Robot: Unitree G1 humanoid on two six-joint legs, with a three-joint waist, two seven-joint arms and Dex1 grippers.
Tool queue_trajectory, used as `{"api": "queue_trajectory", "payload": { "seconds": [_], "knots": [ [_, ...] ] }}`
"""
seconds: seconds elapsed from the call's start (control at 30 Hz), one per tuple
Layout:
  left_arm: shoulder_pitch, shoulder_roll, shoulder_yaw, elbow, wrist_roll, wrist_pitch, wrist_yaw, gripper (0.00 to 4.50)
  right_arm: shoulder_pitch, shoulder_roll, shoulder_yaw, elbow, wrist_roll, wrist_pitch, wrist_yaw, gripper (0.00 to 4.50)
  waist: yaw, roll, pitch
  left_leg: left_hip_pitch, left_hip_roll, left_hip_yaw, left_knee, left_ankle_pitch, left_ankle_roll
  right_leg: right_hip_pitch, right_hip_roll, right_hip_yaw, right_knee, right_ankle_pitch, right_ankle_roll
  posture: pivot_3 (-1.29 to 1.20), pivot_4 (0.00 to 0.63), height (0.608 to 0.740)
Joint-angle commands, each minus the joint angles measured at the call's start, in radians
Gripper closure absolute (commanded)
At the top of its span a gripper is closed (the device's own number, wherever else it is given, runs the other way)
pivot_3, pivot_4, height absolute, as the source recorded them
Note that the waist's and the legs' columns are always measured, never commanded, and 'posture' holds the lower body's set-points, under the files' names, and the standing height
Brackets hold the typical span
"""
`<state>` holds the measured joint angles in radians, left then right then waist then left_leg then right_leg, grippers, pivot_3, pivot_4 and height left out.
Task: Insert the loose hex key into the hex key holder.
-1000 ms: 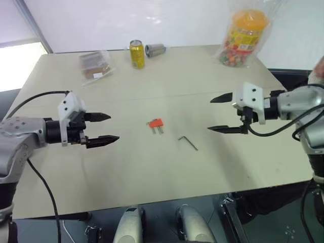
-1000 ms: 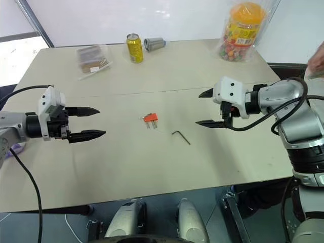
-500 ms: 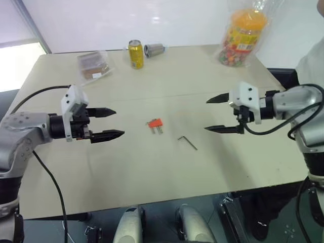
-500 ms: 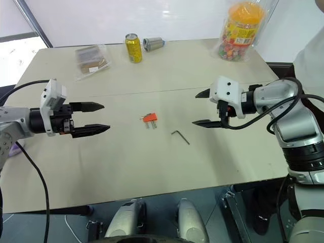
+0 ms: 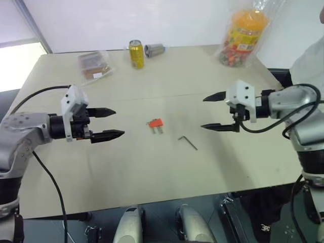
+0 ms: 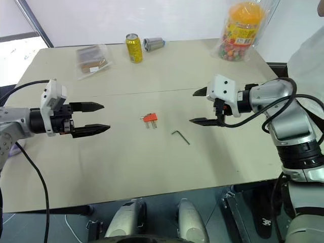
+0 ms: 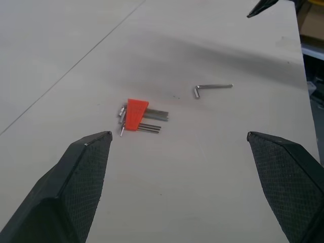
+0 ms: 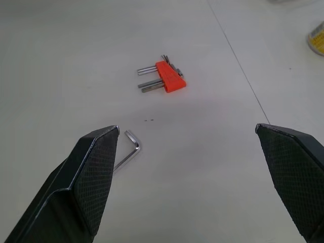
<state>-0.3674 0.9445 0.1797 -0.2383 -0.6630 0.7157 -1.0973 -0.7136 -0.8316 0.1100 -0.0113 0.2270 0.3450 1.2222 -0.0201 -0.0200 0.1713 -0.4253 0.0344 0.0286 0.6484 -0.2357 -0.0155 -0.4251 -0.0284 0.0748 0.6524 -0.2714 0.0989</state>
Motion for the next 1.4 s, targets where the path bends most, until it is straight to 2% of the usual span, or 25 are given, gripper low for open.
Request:
{"api": "queue_trajectory", "payload": {
  "seconds": [0.03,0.13,0.3,0.5,0.67,0.9,1.4],
  "knots": [
    [0.012,-0.002,0.022,-0.034,0.002,-0.015,0.020,0.04,-0.044,0.093,0.019,0.044,-0.042,-0.069,-0.092,0.00,-0.003,0.000,0.000,0.000,0.000,0.000,0.000,0.000,0.000,0.000,0.000,0.000,0.001,0.000,0.000,0.00,0.150,0.740],
    [0.040,-0.016,0.027,-0.056,0.000,-0.013,0.048,0.04,-0.044,0.199,0.057,0.110,-0.087,-0.116,-0.161,0.00,-0.002,0.000,0.000,0.000,0.000,0.000,0.000,0.000,0.000,-0.001,0.001,0.000,0.002,0.000,0.001,0.00,0.150,0.740],
    [0.081,-0.025,0.048,-0.121,-0.029,0.017,0.094,0.04,-0.093,0.368,0.125,0.352,-0.182,-0.237,-0.273,0.00,-0.001,0.000,0.000,0.000,0.000,0.000,0.000,0.000,0.000,-0.001,0.000,0.000,0.003,0.001,0.001,0.00,0.150,0.740],
    [0.128,0.002,0.094,-0.167,-0.048,0.047,0.109,0.04,-0.202,0.461,0.188,0.715,-0.323,-0.474,-0.391,0.00,-0.002,0.000,0.000,0.000,0.000,0.000,0.000,0.001,-0.001,-0.001,0.000,0.000,0.003,0.001,0.001,0.00,0.150,0.740],
    [0.156,0.009,0.126,-0.194,-0.062,0.060,0.124,0.04,-0.244,0.496,0.214,0.864,-0.394,-0.589,-0.429,0.00,-0.013,0.000,0.000,0.000,0.000,-0.001,0.000,0.001,-0.001,-0.001,0.000,0.000,0.004,0.001,0.001,0.00,0.150,0.740],
    [0.183,0.012,0.147,-0.217,-0.069,0.064,0.141,0.04,-0.249,0.534,0.222,0.922,-0.417,-0.629,-0.398,0.00,-0.027,0.000,0.000,0.001,0.000,-0.002,-0.001,0.001,-0.001,-0.001,0.000,0.000,0.007,0.001,0.001,0.00,0.150,0.740],
    [0.215,0.013,0.167,-0.230,-0.077,0.055,0.157,0.04,-0.254,0.647,0.187,0.932,-0.392,-0.542,-0.386,0.00,-0.052,0.000,0.000,0.003,0.000,-0.003,-0.001,0.001,-0.001,-0.001,0.001,0.000,0.011,0.001,0.000,0.00,0.150,0.740]
  ]
}}
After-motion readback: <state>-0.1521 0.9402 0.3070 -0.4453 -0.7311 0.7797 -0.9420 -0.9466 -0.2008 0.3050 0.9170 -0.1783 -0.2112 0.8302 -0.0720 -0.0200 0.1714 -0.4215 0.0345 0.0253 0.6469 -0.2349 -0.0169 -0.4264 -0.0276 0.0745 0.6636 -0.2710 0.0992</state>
